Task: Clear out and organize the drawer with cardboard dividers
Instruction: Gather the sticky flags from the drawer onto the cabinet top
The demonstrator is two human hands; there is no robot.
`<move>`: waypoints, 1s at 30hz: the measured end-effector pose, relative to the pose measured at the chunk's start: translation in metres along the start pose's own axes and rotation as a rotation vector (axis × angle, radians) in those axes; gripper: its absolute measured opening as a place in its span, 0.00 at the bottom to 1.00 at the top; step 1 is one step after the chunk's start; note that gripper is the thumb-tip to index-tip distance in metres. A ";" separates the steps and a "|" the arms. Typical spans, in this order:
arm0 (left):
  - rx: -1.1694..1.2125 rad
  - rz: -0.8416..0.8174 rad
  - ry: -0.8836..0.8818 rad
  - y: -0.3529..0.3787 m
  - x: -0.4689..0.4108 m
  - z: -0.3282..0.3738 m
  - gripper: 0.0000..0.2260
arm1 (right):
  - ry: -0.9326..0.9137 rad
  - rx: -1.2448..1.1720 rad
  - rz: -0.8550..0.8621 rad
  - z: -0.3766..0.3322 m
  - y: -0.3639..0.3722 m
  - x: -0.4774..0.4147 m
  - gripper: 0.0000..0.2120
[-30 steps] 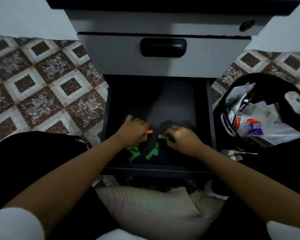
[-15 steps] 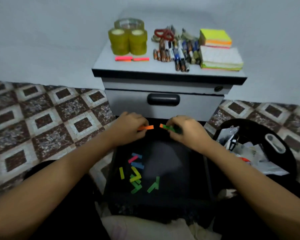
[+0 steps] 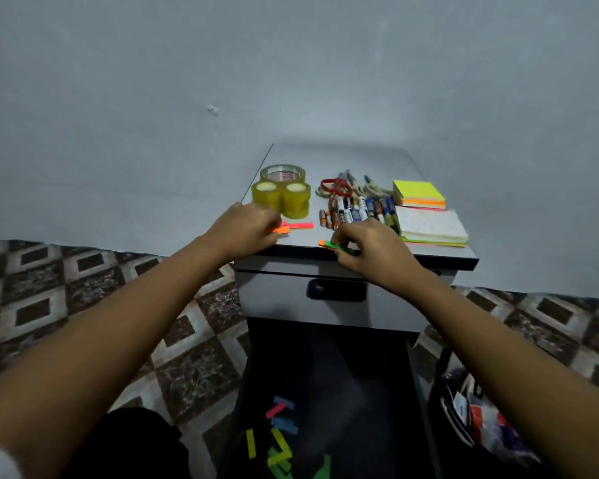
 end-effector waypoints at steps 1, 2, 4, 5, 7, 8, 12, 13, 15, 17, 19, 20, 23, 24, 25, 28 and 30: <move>0.000 -0.009 -0.001 0.004 -0.001 -0.001 0.10 | -0.002 0.016 -0.005 0.000 0.001 -0.006 0.08; 0.003 -0.015 -0.003 0.007 -0.002 -0.002 0.09 | -0.002 0.033 -0.010 0.000 0.001 -0.012 0.08; 0.020 -0.026 -0.003 0.012 0.000 -0.004 0.08 | -0.010 0.081 -0.035 -0.002 0.004 -0.024 0.09; 0.034 -0.028 -0.005 0.014 0.000 -0.006 0.08 | -0.017 0.109 -0.058 -0.003 0.007 -0.030 0.10; 0.077 -0.013 -0.010 0.014 0.001 -0.009 0.09 | -0.028 0.163 -0.121 -0.006 0.016 -0.041 0.10; 0.102 -0.001 -0.008 0.014 0.002 -0.009 0.10 | -0.032 0.191 -0.151 -0.007 0.019 -0.045 0.11; 0.175 0.039 -0.008 0.010 0.002 -0.002 0.10 | -0.034 0.287 -0.226 -0.006 0.029 -0.053 0.12; 0.193 0.043 -0.018 0.008 0.004 -0.002 0.10 | -0.037 0.298 -0.233 -0.005 0.032 -0.054 0.12; 0.214 0.050 -0.028 0.008 0.006 -0.003 0.10 | -0.048 0.299 -0.241 -0.005 0.036 -0.052 0.12; 0.232 0.032 -0.057 0.014 0.011 -0.021 0.10 | -0.057 0.278 -0.259 -0.009 0.054 -0.062 0.13; 0.251 0.024 -0.061 0.015 0.013 -0.024 0.09 | -0.037 0.277 -0.254 -0.005 0.053 -0.058 0.14; 0.257 0.024 -0.059 0.014 0.013 -0.024 0.09 | -0.024 0.273 -0.246 -0.003 0.051 -0.058 0.14; 0.263 0.001 -0.061 0.012 0.009 -0.024 0.09 | 0.015 0.255 -0.244 0.002 0.048 -0.057 0.14; 0.263 -0.003 -0.069 0.012 0.009 -0.025 0.09 | 0.019 0.253 -0.243 0.000 0.049 -0.057 0.13; 0.260 -0.007 -0.079 0.013 0.008 -0.026 0.09 | 0.024 0.254 -0.242 -0.001 0.050 -0.058 0.13; 0.242 -0.002 -0.093 0.012 0.004 -0.026 0.09 | 0.036 0.263 -0.221 -0.006 0.050 -0.060 0.13; 0.221 0.001 -0.100 0.011 0.002 -0.027 0.09 | 0.039 0.272 -0.206 -0.007 0.050 -0.062 0.13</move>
Point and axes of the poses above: each hand's wrist, its own x-axis away from the middle knuckle, its own y-axis out of the palm, z = x × y, the point moved 8 cm from there along -x, towards the middle knuckle, and after that the axes turned 2 degrees about z, right-handed, at the moved point
